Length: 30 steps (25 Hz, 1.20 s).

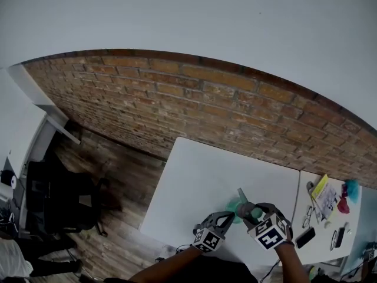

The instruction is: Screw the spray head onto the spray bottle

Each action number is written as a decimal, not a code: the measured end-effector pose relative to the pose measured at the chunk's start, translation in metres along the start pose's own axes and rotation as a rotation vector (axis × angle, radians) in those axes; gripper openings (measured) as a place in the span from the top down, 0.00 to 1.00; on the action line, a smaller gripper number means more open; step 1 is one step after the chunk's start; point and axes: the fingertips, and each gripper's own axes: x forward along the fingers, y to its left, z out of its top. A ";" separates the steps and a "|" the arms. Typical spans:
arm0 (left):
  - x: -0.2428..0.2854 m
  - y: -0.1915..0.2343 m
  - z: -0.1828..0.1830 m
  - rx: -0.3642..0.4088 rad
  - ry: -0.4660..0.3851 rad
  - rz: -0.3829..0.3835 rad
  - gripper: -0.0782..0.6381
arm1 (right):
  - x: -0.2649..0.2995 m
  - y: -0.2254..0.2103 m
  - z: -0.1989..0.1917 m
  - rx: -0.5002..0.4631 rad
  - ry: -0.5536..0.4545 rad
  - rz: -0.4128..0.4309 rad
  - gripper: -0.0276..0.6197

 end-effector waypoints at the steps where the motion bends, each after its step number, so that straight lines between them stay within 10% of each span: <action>1: 0.001 -0.001 0.000 0.010 0.002 -0.007 0.89 | 0.001 0.000 0.002 -0.023 0.025 -0.008 0.57; 11: 0.002 -0.001 0.000 0.000 -0.007 -0.017 0.89 | 0.010 -0.004 0.013 -0.045 0.182 0.014 0.57; 18: -0.001 0.001 -0.001 -0.010 -0.016 0.006 0.89 | 0.008 -0.011 0.003 0.321 0.223 0.012 0.57; 30: -0.001 0.005 -0.007 -0.043 0.010 0.016 0.89 | -0.020 -0.031 0.015 0.396 -0.039 0.049 0.57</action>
